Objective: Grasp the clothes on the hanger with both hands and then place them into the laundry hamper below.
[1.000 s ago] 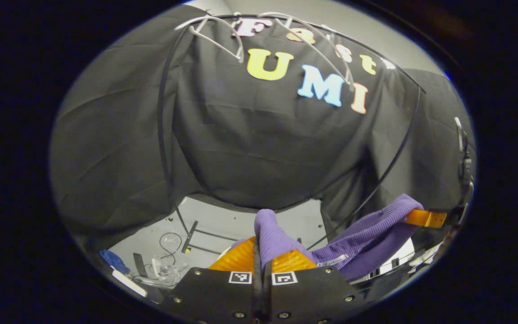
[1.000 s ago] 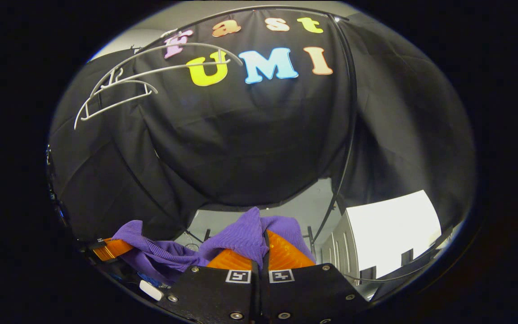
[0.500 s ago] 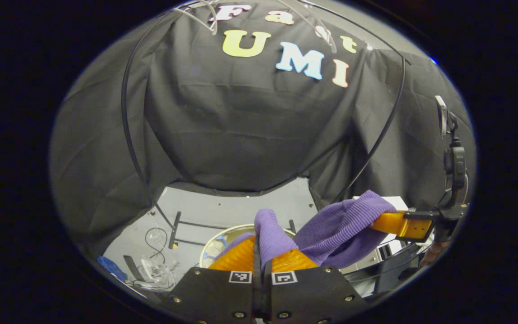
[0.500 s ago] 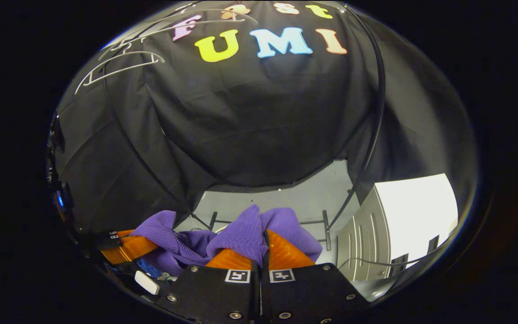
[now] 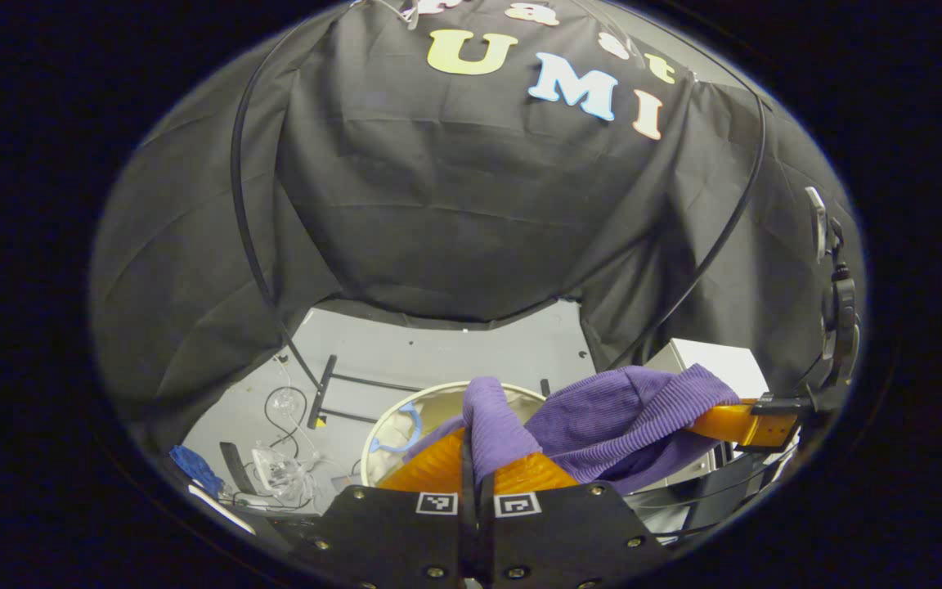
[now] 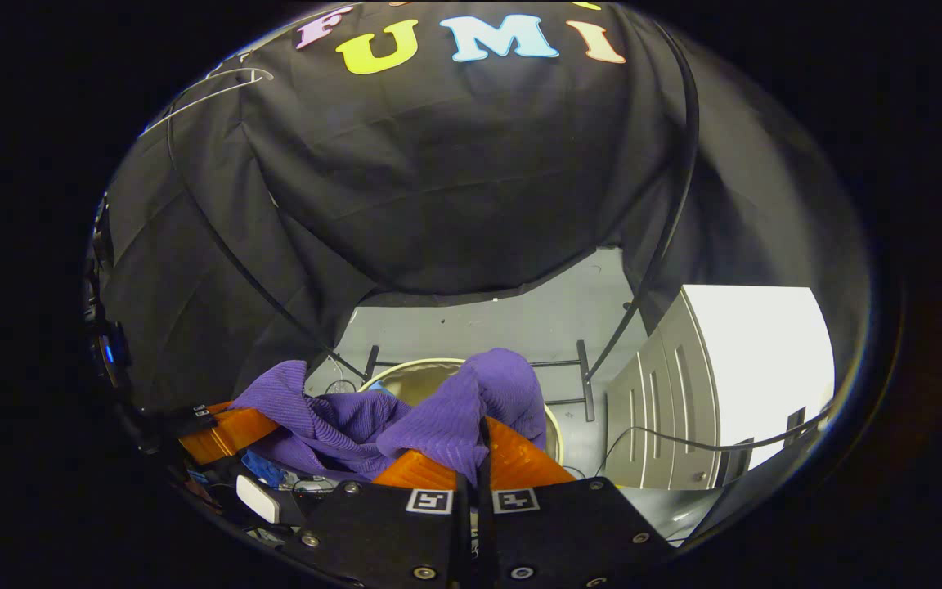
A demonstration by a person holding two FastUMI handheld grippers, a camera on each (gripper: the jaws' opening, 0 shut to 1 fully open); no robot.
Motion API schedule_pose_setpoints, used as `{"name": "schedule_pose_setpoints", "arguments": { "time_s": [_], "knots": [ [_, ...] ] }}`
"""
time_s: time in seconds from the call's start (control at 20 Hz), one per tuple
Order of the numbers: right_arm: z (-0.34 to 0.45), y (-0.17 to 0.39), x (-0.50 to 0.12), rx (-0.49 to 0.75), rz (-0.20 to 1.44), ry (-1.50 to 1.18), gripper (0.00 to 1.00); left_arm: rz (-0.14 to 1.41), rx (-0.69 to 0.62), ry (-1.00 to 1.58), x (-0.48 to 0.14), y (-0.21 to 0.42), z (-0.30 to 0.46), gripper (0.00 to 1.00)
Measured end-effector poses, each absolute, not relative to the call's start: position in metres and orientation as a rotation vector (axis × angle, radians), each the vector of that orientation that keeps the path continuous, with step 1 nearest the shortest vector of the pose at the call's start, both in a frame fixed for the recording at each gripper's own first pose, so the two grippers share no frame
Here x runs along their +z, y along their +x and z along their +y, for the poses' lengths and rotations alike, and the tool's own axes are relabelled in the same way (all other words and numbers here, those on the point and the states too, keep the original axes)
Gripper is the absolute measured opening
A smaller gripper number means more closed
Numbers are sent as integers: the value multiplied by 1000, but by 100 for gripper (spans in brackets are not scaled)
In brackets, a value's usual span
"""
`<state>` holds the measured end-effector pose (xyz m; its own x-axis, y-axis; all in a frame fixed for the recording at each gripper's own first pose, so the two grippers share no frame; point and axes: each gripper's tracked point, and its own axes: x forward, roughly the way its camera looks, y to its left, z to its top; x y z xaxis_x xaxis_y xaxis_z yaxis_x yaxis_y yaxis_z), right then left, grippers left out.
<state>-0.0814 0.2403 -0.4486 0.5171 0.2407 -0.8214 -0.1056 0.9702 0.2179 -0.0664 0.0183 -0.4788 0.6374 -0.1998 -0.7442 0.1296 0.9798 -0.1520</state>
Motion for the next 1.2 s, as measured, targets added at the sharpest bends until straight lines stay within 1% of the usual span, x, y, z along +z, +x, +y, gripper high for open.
{"name": "schedule_pose_setpoints", "arguments": {
  "time_s": [0.2, 0.25, 0.45, 0.5, 0.55, 0.6, 0.75, 0.8, 0.85, 0.9, 0.95, 1.0, 1.05, 1.1, 1.15, 1.2],
  "knots": [
    [246, -86, -451, 215, 1032, 150, 3, 865, -201, -41, -482, -70, 18, 1],
    [248, -88, -452, 216, 1037, 152, 5, 865, -202, -32, -482, -71, 19, 1],
    [247, -98, -454, 215, 1083, 144, 5, 860, -198, -34, -483, -78, 20, 2],
    [247, -99, -454, 214, 1096, 143, 6, 861, -201, -49, -484, -79, 19, 2],
    [247, -102, -454, 218, 1108, 136, 7, 859, -199, -60, -484, -80, 18, 2],
    [246, -105, -455, 227, 1130, 121, 7, 856, -194, -64, -482, -81, 19, 6],
    [243, -117, -456, 254, 1180, 85, 10, 842, -190, -60, -478, -84, 24, 6],
    [243, -119, -455, 261, 1190, 79, 9, 840, -193, -59, -477, -83, 22, 6],
    [244, -123, -455, 265, 1199, 74, 12, 839, -190, -52, -477, -86, 26, 8],
    [246, -124, -449, 272, 1197, 89, 18, 842, -186, -46, -476, -87, 28, 8],
    [250, -125, -439, 282, 1189, 111, 28, 843, -188, -47, -473, -89, 28, 9],
    [251, -124, -431, 287, 1179, 123, 30, 841, -189, -47, -472, -91, 27, 23],
    [248, -121, -426, 289, 1167, 121, 48, 835, -192, -49, -468, -93, 27, 37],
    [244, -115, -419, 289, 1148, 113, 56, 831, -189, -47, -465, -94, 26, 51],
    [241, -111, -413, 289, 1127, 106, 73, 831, -184, -40, -462, -96, 26, 65],
    [236, -108, -406, 285, 1107, 101, 79, 830, -174, -29, -459, -98, 27, 78]
  ]
}}
